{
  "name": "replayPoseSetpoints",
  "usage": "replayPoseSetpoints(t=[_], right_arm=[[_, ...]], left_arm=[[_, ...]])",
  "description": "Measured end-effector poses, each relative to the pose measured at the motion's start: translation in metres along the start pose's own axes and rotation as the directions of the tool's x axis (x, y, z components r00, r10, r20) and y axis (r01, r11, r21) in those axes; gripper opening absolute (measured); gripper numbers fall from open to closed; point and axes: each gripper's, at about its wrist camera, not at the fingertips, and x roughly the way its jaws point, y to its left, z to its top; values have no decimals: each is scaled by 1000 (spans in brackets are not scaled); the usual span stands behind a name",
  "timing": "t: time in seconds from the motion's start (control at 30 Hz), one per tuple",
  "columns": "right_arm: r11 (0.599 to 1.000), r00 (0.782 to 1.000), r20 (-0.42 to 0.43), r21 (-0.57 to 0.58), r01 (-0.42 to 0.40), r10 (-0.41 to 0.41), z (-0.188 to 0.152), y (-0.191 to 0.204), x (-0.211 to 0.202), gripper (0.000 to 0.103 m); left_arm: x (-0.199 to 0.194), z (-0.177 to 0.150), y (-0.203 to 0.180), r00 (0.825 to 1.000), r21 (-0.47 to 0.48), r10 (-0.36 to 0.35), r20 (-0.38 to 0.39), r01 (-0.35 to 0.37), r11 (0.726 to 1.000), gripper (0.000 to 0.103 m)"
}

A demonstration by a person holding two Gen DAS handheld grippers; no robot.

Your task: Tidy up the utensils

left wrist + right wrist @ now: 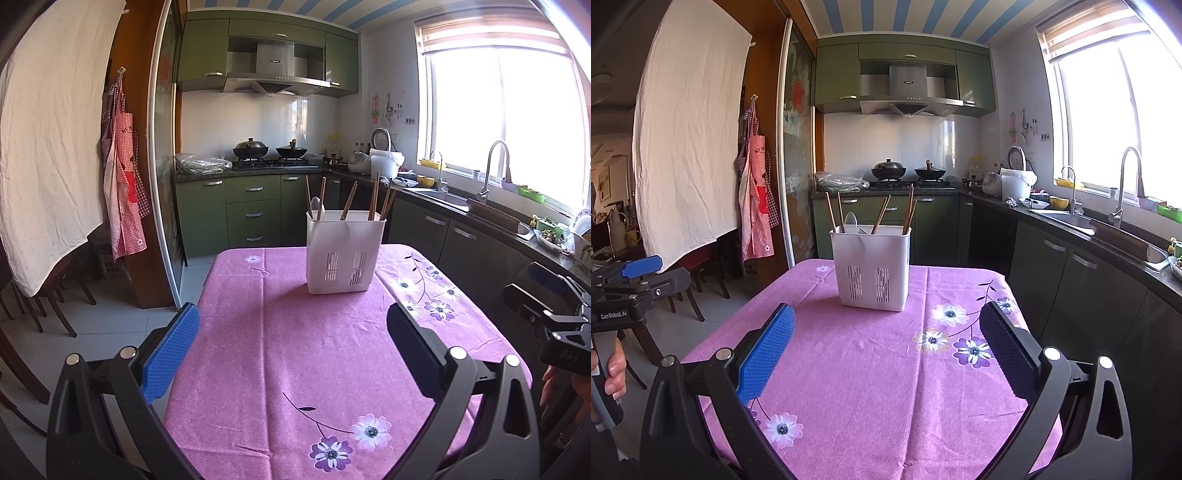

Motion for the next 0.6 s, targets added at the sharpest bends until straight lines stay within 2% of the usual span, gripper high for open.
replayPoseSetpoints(t=[0.17,0.37,0.6], right_arm=[[1000,1000,-6,-4,-4,4,-2,1,1,98],[1000,1000,-15,-6,-5,5,-1,1,5,98],[1000,1000,-17,-7,-6,6,-2,1,6,98]], left_arm=[[-1,0,0,1000,1,-5,-3,5,1000,96],[-2,1,-1,999,14,36,19,-36,999,96],[-1,1,2,999,3,37,15,-37,999,96]])
